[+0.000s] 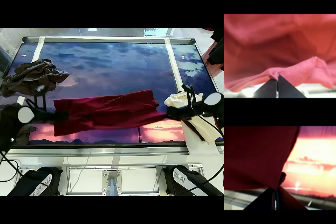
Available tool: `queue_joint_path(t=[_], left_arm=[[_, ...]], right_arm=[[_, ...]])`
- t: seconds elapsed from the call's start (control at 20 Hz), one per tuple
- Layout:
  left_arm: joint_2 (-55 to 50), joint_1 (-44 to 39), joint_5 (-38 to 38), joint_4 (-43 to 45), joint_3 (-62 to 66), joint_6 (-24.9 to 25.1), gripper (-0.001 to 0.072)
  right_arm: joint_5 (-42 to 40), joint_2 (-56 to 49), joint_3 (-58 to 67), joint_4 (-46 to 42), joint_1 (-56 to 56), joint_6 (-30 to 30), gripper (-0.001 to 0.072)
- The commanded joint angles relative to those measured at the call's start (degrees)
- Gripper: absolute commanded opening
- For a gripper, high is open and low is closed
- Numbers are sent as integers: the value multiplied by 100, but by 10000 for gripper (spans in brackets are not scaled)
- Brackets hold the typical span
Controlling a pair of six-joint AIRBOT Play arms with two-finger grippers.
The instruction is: Fold the shirts.
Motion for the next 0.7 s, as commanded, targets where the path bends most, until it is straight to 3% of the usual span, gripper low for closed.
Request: queue_joint_path(t=[0.0,0.2,0.45,0.65], left_arm=[[-468,-2,374,1156,774,15,9],[-1471,-4,955,1270,1405,31,9],[-2638,-4,1134,643,1585,374,11],[-3045,-4,1405,452,1585,367,19]], right_arm=[[-542,-492,704,-74,509,125,34],[-1067,-1624,1552,-203,636,354,34],[-1921,-2924,2371,122,839,341,34],[-2398,-3523,2557,109,984,341,44]])
